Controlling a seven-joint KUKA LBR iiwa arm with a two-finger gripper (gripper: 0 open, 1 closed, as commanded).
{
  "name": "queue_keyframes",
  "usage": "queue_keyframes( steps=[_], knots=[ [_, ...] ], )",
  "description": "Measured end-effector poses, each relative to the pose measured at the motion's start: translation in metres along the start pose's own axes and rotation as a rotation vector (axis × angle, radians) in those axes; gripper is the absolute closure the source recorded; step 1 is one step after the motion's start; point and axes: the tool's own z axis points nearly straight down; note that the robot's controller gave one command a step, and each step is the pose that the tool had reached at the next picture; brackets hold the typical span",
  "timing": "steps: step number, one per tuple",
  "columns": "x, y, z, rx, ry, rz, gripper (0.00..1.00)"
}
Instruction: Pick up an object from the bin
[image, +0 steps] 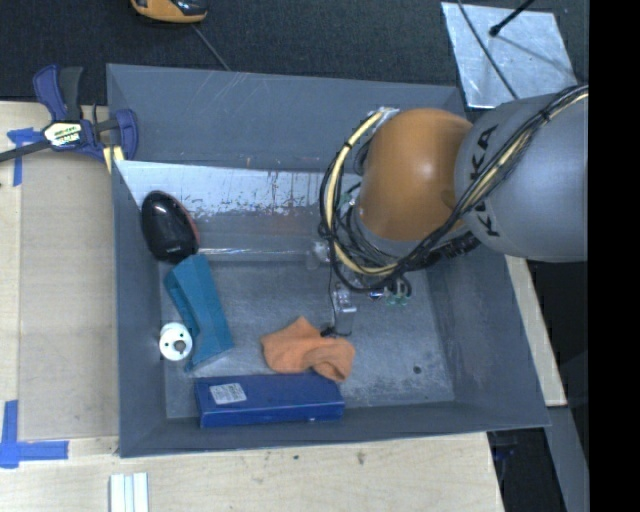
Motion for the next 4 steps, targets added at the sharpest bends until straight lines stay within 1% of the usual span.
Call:
queue_keyframes(
  steps=[1,2,3,4],
  knots=[
    [0.057,0.008,0.048,0.0,0.005,-0.17,0.0],
    [0.054,0.0,0.078,0.0,0.0,-0.038,1.0],
    [0.054,0.0,0.078,0.0,0.0,-0.037,1.0],
    [0.008,0.016,-0.084,0.0,0.004,0.016,1.0]
  ],
)
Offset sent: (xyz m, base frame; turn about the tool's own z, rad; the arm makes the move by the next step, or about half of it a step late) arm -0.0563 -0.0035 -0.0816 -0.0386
